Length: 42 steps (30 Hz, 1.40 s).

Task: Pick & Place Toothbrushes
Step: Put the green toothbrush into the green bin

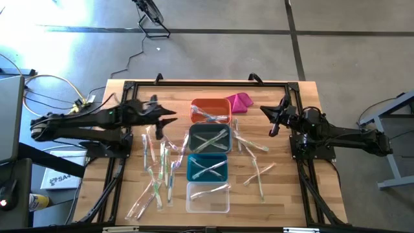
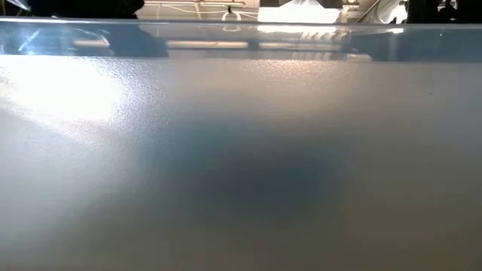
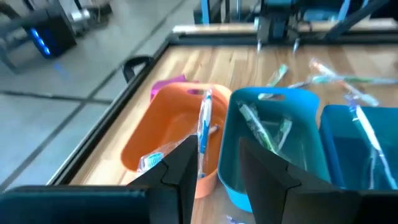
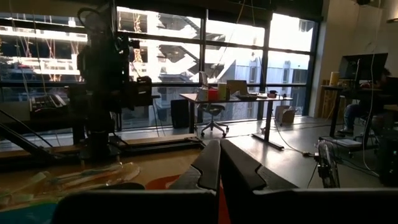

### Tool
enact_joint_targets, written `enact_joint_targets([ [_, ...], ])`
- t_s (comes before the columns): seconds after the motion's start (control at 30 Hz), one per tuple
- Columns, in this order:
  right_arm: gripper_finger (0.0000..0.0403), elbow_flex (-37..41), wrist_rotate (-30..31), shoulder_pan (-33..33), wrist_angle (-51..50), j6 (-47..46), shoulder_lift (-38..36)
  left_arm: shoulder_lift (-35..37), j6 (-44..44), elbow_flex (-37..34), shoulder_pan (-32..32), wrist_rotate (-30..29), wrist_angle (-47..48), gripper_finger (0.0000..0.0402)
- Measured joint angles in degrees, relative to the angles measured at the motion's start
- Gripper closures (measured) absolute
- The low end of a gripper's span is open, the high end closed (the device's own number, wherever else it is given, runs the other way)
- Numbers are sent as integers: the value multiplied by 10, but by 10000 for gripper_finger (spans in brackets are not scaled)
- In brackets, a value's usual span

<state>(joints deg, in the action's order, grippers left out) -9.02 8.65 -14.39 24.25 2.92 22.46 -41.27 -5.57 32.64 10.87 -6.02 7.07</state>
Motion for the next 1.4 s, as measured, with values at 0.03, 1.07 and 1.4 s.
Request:
enact_joint_targets([
  [0.03, 398, 0, 7, 0, -2, 0, 0, 24, -1, -14, 0, 0, -2, 289],
  [1.07, 398, 0, 32, 0, -44, -45, 0, 316, -29, -138, 0, 7, 66, 289],
  [1.4, 398, 0, 31, 0, -44, -77, 0, 316, 44, -138, 0, 7, 64, 289],
])
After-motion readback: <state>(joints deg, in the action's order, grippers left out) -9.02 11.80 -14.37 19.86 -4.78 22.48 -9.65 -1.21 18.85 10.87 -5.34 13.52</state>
